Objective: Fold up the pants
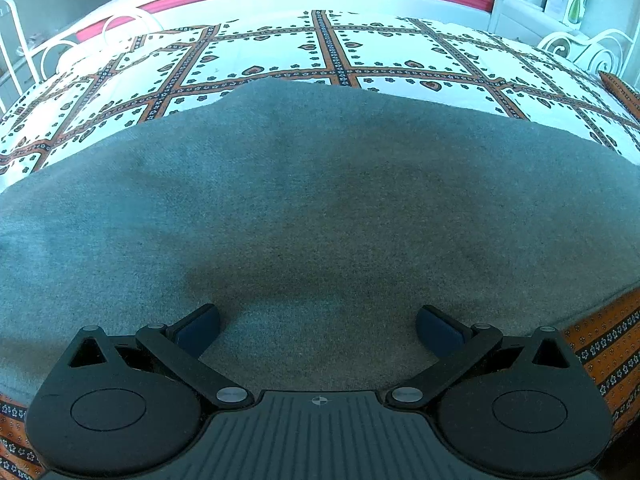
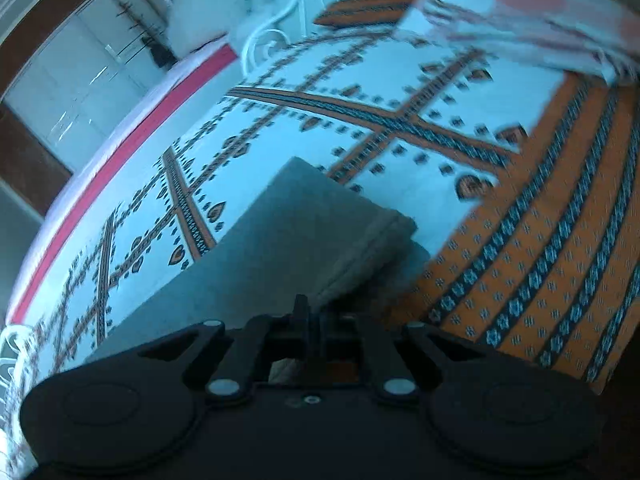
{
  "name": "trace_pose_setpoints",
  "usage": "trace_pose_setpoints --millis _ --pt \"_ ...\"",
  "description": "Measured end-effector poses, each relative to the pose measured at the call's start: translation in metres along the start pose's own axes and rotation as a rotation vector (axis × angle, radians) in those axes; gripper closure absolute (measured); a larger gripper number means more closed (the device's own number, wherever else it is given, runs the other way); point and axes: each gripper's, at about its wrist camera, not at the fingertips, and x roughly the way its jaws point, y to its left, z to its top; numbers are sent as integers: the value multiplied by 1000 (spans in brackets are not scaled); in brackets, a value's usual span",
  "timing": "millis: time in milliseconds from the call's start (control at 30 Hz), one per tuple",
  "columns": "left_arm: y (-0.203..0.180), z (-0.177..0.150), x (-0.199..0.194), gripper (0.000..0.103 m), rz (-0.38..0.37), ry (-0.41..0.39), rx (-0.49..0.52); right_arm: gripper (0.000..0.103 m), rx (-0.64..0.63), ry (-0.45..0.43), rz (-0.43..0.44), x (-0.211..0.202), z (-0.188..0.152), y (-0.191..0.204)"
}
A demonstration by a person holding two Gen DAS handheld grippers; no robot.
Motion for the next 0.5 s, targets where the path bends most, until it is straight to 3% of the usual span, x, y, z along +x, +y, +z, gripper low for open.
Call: trace_pose_setpoints --millis 33,100,200,267,333,400,500 --pt "0 0 0 0 -1 0 -1 91 38 4 16 0 2 -2" --pt "1 -1 -1 0 -2 -1 0 89 111 -4 34 -4 2 -10" --pt "1 -1 -1 0 -3 -3 -1 93 101 -23 -6 -8 4 -10" --pt "0 -1 -1 0 -1 -1 -1 103 58 -24 -51 -7 3 -6" --pt "0 0 -1 0 0 0 -1 103 -5 -21 -84 -4 3 -1" --pt "0 -1 -1 0 -1 -2 -2 103 -47 -84 -68 -12 5 6" --pt "1 -1 -2 0 -3 -3 -3 103 -93 -4 -133 3 2 6"
